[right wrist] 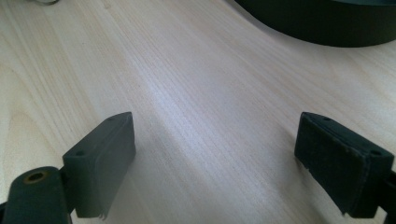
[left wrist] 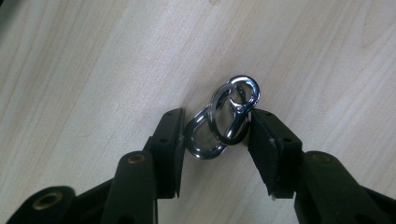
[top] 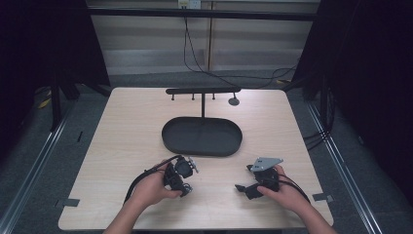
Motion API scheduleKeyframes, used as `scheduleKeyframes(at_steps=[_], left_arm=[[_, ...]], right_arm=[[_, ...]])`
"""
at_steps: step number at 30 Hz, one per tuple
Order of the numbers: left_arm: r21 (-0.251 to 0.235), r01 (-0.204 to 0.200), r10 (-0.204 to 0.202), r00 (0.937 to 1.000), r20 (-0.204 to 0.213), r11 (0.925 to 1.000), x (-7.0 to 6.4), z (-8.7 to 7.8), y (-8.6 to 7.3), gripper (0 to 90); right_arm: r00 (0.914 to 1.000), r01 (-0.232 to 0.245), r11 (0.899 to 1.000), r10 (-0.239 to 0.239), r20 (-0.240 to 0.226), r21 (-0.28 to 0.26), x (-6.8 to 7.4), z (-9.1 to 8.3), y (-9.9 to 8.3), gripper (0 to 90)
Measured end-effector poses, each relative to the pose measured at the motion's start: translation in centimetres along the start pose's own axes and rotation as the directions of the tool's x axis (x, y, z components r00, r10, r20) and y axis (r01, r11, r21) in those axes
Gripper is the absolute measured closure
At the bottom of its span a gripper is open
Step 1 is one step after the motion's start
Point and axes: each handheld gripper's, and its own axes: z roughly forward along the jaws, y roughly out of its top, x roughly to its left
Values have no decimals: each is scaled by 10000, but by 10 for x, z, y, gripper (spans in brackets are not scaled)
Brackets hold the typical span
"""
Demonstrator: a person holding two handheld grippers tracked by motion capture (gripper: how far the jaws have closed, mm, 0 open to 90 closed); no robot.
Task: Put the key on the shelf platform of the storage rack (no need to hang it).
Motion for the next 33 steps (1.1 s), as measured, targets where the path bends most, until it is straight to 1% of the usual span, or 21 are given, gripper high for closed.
scheduleKeyframes(at_steps=[2,3,5,7,9,12,13,17,18,19,20,22,23,24,25,26,27,28,29,31,33], left_arm=[[-79,135,-135,9999,-8,9999,1,0,0,593],[27,17,-17,10000,4,10000,2,0,0,602],[13,119,-119,9999,-5,9999,3,-1,0,617],[27,103,-103,9999,-16,9999,4,-1,1,644],[-29,238,-238,9997,50,9997,5,-1,1,663],[-94,199,-198,9998,100,9998,6,-1,1,647],[-177,319,-316,9994,150,9993,6,0,0,585],[-153,240,-237,9996,175,9996,6,0,1,584],[-165,112,-110,9999,130,9998,7,0,2,584],[-341,248,-245,9996,108,9991,6,1,2,585],[-332,76,-74,10000,60,9994,7,1,3,583],[-458,114,-109,9999,111,9989,8,2,5,547],[-447,29,-22,9999,142,9990,10,2,6,547],[-498,123,-114,9998,183,9987,11,2,6,549],[-461,70,-59,9997,226,9989,12,2,8,560],[-519,129,-117,9996,237,9986,12,3,8,584],[-467,74,-63,9997,229,9989,13,2,9,639],[-345,214,-206,9995,227,9992,12,2,9,639],[-228,159,-155,9997,195,9996,11,2,10,670],[-57,43,-42,9999,94,10000,10,1,11,673],[169,70,-71,10000,30,9998,7,2,13,675]], right_arm=[[10000,4,10000,-4,1,-1,0,0,0,120],[10000,3,10000,-3,1,0,0,0,0,120],[10000,3,10000,-3,0,-1,0,0,0,120],[10000,6,10000,-6,-1,-1,0,0,0,120],[10000,7,10000,-7,1,-2,0,0,0,120],[10000,3,10000,-3,0,-2,0,0,0,120],[10000,5,10000,-5,1,-1,0,0,0,120],[10000,3,10000,-3,-2,-2,0,0,0,120],[10000,5,10000,-5,-1,-2,0,0,0,120],[10000,6,10000,-6,0,-2,0,0,0,120],[10000,3,10000,-3,0,-3,0,0,0,120],[10000,1,10000,-1,-1,0,0,0,0,120],[10000,6,10000,-6,0,-5,0,0,0,120],[10000,3,10000,-3,0,-1,0,0,0,120],[10000,1,10000,-1,-1,-2,0,0,0,120],[10000,5,10000,-5,11,0,0,0,0,120],[10000,5,10000,-5,11,0,0,0,0,120],[10000,7,10000,-7,1,-2,0,0,0,120],[10000,3,10000,-3,0,-1,0,0,0,120],[10000,3,10000,-3,0,-3,0,0,0,120],[10000,5,10000,-5,-1,-3,0,0,0,120]])
